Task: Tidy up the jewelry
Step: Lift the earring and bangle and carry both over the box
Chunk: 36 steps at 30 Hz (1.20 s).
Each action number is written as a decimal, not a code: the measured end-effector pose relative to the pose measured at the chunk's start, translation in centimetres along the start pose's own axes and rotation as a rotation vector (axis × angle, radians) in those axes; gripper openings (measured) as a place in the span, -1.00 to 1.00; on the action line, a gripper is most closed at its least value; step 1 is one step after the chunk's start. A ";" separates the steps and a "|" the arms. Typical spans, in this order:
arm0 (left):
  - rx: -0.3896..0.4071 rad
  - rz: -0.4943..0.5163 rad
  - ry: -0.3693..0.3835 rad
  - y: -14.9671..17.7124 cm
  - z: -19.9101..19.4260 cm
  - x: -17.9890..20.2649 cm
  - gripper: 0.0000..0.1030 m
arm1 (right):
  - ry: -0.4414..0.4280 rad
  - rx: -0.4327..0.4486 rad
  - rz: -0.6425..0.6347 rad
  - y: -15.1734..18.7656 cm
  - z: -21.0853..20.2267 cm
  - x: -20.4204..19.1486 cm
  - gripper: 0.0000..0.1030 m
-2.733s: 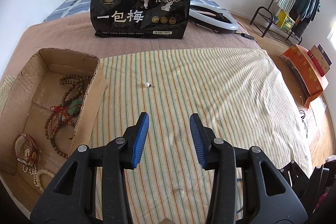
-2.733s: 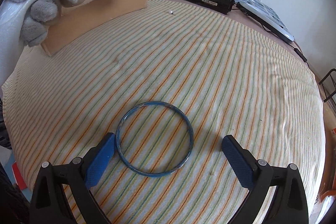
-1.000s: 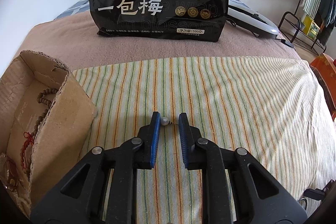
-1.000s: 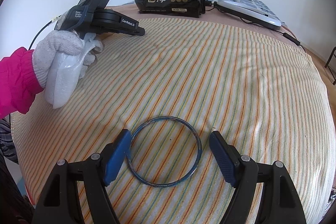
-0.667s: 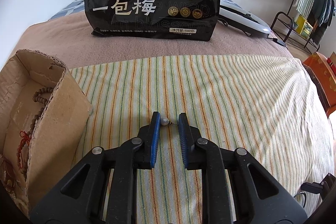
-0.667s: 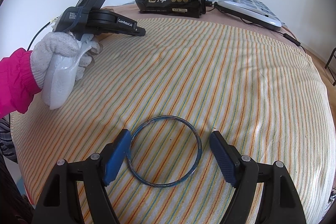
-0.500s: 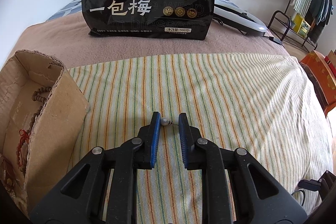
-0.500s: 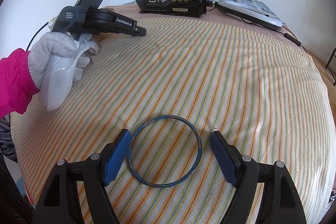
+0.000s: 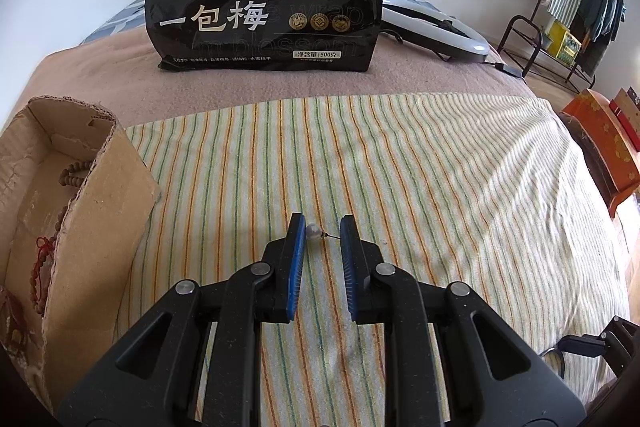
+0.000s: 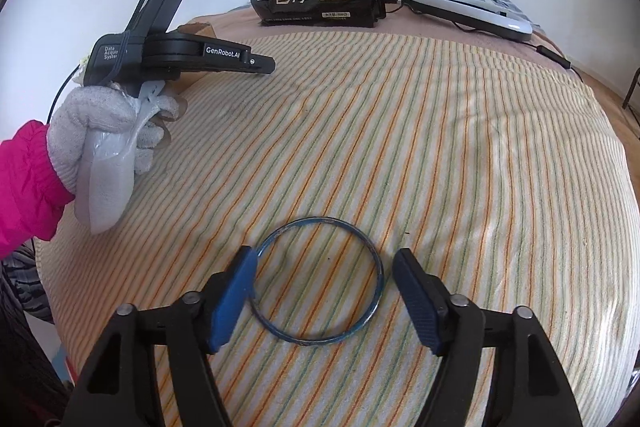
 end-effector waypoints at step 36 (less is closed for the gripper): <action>0.166 0.048 0.032 -1.4 -19.7 0.7 -0.68 | 0.132 0.166 -0.034 -6.8 -11.5 -6.3 0.44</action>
Point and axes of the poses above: each gripper's, at about its wrist camera, not at the fingertips, and z roughly the way its jaws point, x to its right, y to its underside, the point moved 5 cm from there along z, roughly the way its jaws point, and after that the axes turned 14 degrees about y, right-handed, at the moved point
